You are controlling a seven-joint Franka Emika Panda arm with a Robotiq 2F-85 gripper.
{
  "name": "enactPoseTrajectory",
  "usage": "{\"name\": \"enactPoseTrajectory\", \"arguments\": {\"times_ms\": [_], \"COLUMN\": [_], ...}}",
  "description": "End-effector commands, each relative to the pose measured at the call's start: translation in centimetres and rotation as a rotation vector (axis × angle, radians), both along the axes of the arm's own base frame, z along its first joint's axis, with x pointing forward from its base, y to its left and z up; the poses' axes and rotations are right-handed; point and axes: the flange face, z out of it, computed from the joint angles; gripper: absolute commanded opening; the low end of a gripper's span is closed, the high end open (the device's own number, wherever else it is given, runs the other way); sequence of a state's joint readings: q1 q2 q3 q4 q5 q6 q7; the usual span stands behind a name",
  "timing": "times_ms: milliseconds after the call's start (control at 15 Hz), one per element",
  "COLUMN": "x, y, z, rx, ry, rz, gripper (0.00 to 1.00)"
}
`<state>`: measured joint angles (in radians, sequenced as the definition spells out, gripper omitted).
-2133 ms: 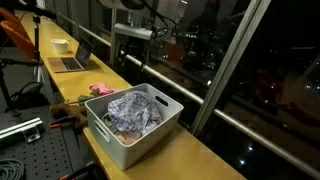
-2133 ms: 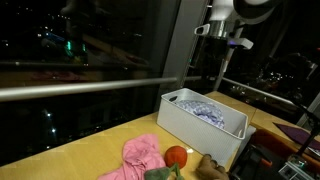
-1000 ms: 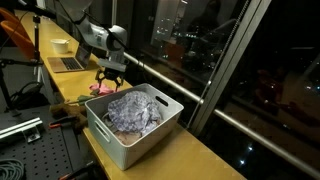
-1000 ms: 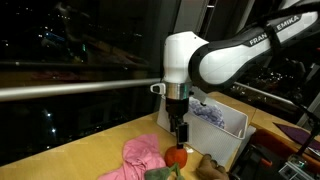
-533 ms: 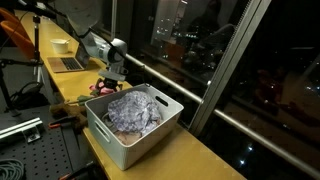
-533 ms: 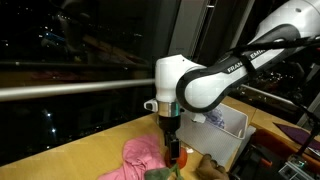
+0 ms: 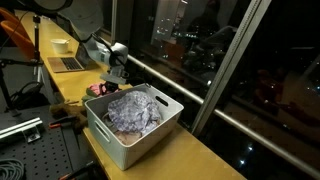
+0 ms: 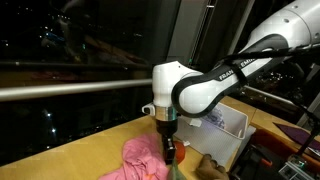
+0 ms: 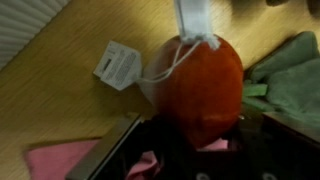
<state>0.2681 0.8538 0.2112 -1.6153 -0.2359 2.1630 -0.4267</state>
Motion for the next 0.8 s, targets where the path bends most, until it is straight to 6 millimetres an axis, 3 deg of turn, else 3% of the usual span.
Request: {"name": "enactPoseTrajectory", "arguments": {"times_ms": [0, 133, 333, 533, 733], "x": [0.1, 0.0, 0.0, 0.0, -0.2], "y": [1.6, 1.9, 1.2, -1.5, -6.5], "z": [2.7, 6.0, 11.9, 18.2, 23.5], "rx": [-0.009, -0.023, -0.042, -0.074, -0.112], "ry": [-0.041, -0.088, -0.175, -0.268, -0.322], "rz": [0.002, -0.008, -0.052, -0.114, -0.187], "gripper": [0.13, 0.02, 0.04, 0.01, 0.03]}}
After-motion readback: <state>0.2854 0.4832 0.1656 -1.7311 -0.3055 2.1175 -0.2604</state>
